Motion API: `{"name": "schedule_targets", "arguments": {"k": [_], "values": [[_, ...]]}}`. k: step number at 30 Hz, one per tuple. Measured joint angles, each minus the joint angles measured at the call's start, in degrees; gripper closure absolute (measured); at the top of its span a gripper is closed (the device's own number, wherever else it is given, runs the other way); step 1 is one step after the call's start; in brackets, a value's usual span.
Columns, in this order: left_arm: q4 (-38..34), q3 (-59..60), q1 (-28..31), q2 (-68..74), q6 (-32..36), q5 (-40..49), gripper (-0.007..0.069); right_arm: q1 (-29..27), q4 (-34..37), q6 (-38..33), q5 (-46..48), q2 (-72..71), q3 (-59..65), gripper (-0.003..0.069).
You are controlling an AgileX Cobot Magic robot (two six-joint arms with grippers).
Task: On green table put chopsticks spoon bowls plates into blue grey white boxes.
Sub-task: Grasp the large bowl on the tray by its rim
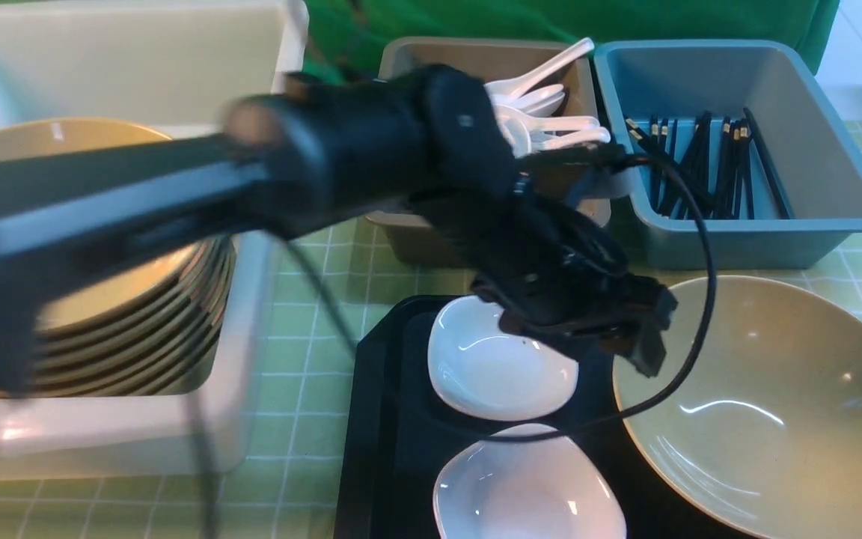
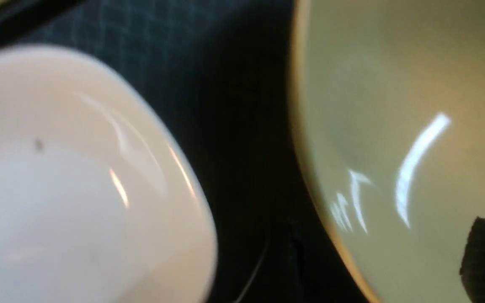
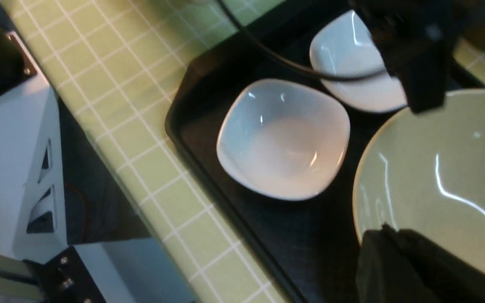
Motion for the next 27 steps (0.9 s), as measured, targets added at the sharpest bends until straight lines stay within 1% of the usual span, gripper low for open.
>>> {"name": "schedule_targets", "arguments": {"k": [5,6,7,9,11,12,13,14,16,20,21,24,25,26,27], "values": [[0.05,-9.61,0.0,9.97,-0.26,3.67,0.0125,0.0,0.06,0.02,0.0,-1.58,0.0,0.0635],[0.05,-11.44,0.0,11.72,-0.26,4.93,0.0139,0.0,0.06,0.02,0.0,-1.65,0.0,0.0635],[0.05,-13.12,0.0,13.59,-0.26,6.16,0.0172,0.0,0.06,0.02,0.0,-1.65,0.0,0.0635],[0.05,-15.79,0.0,15.66,-0.73,8.38,0.0281,0.0,0.06,0.02,0.0,-1.65,0.0,0.0635],[0.05,-17.18,0.0,16.7,-1.14,9.78,0.0419,0.0,0.06,0.02,0.0,-1.65,0.0,0.0635],[-0.03,-17.66,0.0,16.8,-1.39,10.21,0.0508,0.05,0.06,0.02,0.0,-1.65,0.0,0.0634],[0.15,-18.13,0.0,16.65,-1.53,10.79,0.0567,0.18,0.06,0.02,0.0,-1.65,0.0,0.0634],[0.31,-18.36,0.0,16.38,-1.72,11.01,0.0589,0.45,0.06,-0.03,0.0,-1.65,0.0,0.0634],[0.89,-18.45,0.0,15.51,-2.18,11.09,0.061,1.4,0.06,-0.11,0.0,-1.65,0.0,0.0634],[3.26,-18.5,0.84,11.87,-1.97,14.26,0.0609,4.88,0.58,-0.06,-0.06,-1.53,0.0,0.0631],[3.46,-18.5,1.67,9.48,-1.97,15.58,0.0609,6.62,1.34,-0.36,-0.2,-1.33,0.0,0.0629],[3.38,-18.5,4.65,3.6,-1.97,17.21,0.0609,8.91,3.93,-3.05,-0.34,-0.53,0.0,0.0624],[3.38,-18.5,4.94,3.12,-1.97,17.48,0.0609,9.2,4.21,-3.41,-0.43,-0.32,0.0,0.0624],[3.09,-18.5,7.24,-0.29,-1.97,18.5,0.0609,9.84,5.89,-5.83,-0.62,0.58,0.0,0.0622],[3.08,-18.5,7.99,-0.76,-1.97,18.64,0.0609,9.97,6.37,-6.5,-0.62,0.97,0.0,0.0622]]}}
